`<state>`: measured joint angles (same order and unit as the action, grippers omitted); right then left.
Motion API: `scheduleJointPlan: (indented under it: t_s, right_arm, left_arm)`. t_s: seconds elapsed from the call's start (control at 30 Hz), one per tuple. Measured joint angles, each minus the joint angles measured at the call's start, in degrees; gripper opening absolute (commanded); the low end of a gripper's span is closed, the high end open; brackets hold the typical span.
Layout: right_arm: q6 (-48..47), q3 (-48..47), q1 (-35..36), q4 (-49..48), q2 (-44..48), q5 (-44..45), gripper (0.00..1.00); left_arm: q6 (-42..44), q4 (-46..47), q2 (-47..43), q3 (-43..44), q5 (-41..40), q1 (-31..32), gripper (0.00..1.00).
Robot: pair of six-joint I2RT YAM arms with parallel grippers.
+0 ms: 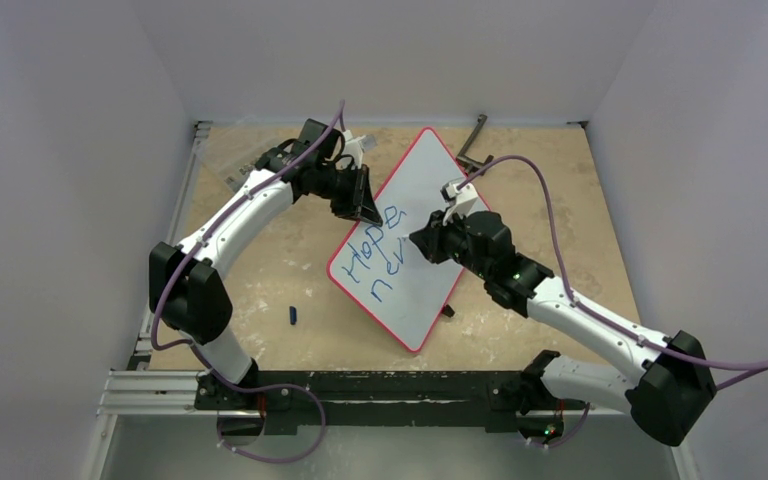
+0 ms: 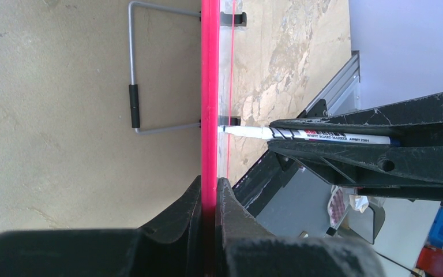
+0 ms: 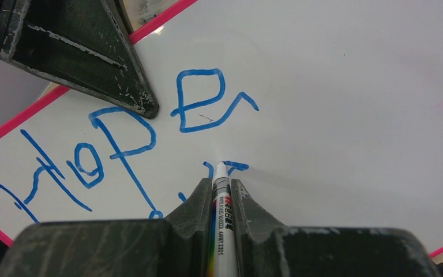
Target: Write a sentence on the whiteboard
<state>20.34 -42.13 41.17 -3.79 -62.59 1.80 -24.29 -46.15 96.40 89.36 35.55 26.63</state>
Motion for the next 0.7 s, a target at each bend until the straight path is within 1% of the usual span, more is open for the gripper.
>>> scheduleJointPlan:
  t_s: [0.43, 0.7]
  right_arm:
    - [1.1, 3.7, 0.1, 0.6, 3.3, -1.1, 0.0]
    - [1.5, 3.7, 0.1, 1.8, 2.9, 1.7, 0.0]
  left_arm:
    - [-0.1, 0.0, 0.0, 0.0, 0.0, 0.0, 0.0]
    - [0.0, 0.0, 0.0, 0.0, 0.0, 0.0, 0.0]
